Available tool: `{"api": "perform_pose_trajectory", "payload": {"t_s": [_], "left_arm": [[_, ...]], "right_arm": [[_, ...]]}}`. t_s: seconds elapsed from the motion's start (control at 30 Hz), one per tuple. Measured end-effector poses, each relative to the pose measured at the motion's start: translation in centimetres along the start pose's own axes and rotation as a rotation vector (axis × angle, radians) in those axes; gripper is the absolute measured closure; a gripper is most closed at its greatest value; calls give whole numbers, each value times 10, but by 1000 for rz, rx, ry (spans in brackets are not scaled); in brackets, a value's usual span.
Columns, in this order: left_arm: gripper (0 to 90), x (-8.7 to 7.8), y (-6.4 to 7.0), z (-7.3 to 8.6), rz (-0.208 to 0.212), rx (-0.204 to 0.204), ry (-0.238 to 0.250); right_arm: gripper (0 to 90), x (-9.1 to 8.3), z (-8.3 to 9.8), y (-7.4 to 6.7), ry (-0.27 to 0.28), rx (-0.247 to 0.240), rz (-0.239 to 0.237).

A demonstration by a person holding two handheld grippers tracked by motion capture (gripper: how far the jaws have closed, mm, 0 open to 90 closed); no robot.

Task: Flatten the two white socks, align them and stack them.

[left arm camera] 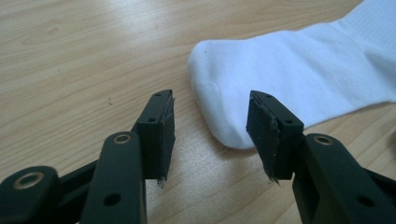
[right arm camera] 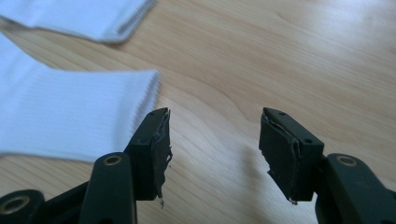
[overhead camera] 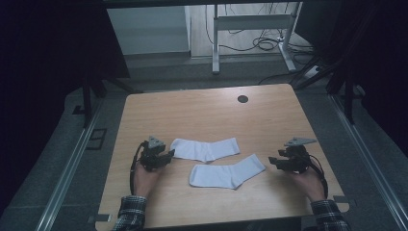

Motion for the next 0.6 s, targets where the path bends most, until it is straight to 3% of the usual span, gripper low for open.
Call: {"api": "perform_pose_trajectory", "payload": {"t_s": [0.13,0.27,0.6], "left_arm": [[554,-1,-1,-1,3,-5,0],[557,-5,0,-3,32,-9,-1],[502,-1,-3,-3,31,-41,-4]], "right_arm": [[435,2,-11,-11,12,23,-49],[455,4,-22,-20,30,25,-79],[485,20,-50,-42,38,-13,-78]]}}
Point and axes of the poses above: each handheld gripper's, and its own axes: x roughly forward along the jaws, z roughly out of its underside, y roughly to its right, the point moved 9 cm from there along x, roughly forward along the jaws, and after that the axes turned 2 degrees about z, right-handed, at the moved point
